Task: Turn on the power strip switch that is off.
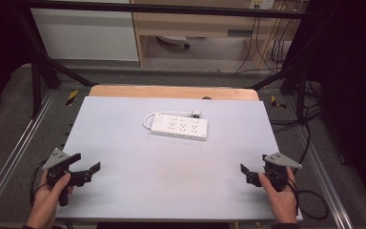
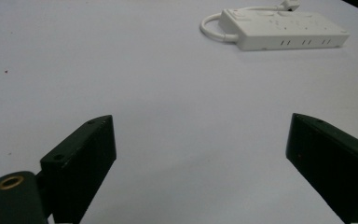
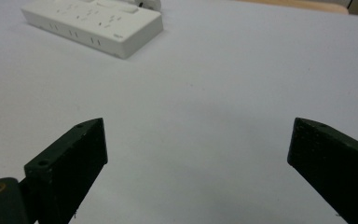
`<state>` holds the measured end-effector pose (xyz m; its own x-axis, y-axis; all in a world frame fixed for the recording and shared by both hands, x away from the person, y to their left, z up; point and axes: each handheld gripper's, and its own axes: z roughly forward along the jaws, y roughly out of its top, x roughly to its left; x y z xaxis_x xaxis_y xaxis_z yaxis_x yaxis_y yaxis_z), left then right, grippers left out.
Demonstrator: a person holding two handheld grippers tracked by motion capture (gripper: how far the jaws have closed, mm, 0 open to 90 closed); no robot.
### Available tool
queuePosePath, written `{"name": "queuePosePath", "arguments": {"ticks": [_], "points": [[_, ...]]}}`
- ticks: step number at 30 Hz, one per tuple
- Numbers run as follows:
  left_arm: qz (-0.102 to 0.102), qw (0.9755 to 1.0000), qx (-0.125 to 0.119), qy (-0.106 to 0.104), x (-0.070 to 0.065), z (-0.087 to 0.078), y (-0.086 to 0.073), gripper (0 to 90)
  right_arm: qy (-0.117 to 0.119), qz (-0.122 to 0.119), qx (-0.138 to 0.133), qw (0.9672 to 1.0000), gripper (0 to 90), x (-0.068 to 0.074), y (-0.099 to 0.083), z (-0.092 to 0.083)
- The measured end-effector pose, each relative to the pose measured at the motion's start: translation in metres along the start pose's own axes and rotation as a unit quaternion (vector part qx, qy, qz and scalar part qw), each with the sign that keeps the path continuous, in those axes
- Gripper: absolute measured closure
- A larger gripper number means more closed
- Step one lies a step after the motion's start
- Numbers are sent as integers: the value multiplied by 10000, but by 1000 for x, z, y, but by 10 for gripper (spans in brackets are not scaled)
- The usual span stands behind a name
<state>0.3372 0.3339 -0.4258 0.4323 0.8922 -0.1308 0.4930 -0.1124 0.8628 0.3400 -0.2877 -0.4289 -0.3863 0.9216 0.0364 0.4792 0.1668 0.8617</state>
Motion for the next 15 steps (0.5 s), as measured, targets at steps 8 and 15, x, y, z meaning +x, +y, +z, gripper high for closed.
{"name": "queuePosePath", "arguments": {"ticks": [8,15], "points": [[-34,10000,57,-1,-1,0,-1,78,119,-86,-56,9999,55,15,13,-4],[-48,9999,77,-56,-1,-1,0,83,196,-222,-11,9996,41,24,17,-6]]}}
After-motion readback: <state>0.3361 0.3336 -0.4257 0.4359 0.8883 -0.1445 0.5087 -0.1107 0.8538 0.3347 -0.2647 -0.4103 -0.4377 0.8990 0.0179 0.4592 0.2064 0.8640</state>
